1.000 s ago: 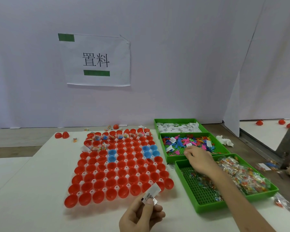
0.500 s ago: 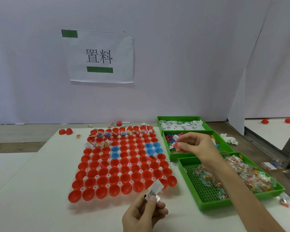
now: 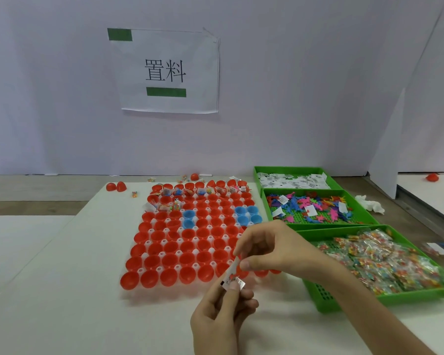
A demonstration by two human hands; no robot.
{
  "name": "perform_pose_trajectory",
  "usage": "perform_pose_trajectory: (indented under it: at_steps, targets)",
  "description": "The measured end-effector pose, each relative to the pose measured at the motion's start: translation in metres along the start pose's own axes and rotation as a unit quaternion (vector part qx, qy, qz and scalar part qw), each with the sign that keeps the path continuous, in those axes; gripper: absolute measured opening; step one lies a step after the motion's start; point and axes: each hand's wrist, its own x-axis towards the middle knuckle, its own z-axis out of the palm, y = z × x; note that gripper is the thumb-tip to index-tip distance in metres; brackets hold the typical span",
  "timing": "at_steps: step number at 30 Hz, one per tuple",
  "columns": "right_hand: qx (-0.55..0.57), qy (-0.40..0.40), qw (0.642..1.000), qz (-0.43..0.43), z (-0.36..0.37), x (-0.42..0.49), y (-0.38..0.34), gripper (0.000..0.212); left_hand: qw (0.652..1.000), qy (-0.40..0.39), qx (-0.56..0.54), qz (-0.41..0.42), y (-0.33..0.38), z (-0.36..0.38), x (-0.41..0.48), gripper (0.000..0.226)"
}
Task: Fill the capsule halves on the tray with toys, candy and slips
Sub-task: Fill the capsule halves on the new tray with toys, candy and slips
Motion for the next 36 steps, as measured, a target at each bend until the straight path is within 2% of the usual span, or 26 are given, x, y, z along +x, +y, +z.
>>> perform_pose_trajectory:
  at_steps: [6, 10, 19, 22, 26, 36]
  targets:
    - [-0.038, -0.008, 0.999, 0.020, 0.002, 0.001, 0.001, 0.020, 1.000, 0.001, -0.014, 0.003, 0.001, 0.001, -0.001, 0.028]
    - [-0.018, -0.036, 0.998, 0.038, 0.004, 0.000, -0.001, 0.021, 1.000, 0.002, -0.020, -0.005, 0.003, 0.001, -0.002, 0.029]
    - [0.026, 0.001, 0.999, 0.025, 0.009, 0.002, 0.002, 0.009, 1.000, -0.002, -0.014, -0.013, 0.006, 0.001, -0.005, 0.015]
    - [0.040, 0.005, 0.999, 0.006, 0.010, 0.003, 0.002, 0.007, 1.000, -0.005, -0.003, -0.006, 0.005, 0.002, -0.005, 0.018]
    - [0.035, 0.004, 0.999, -0.007, 0.012, 0.003, 0.000, 0.008, 1.000, 0.008, 0.001, 0.008, 0.004, 0.002, -0.006, 0.011]
    - [0.024, -0.024, 0.999, 0.003, 0.012, 0.002, 0.001, 0.012, 0.998, 0.048, 0.000, 0.030, 0.007, 0.003, -0.006, 0.013]
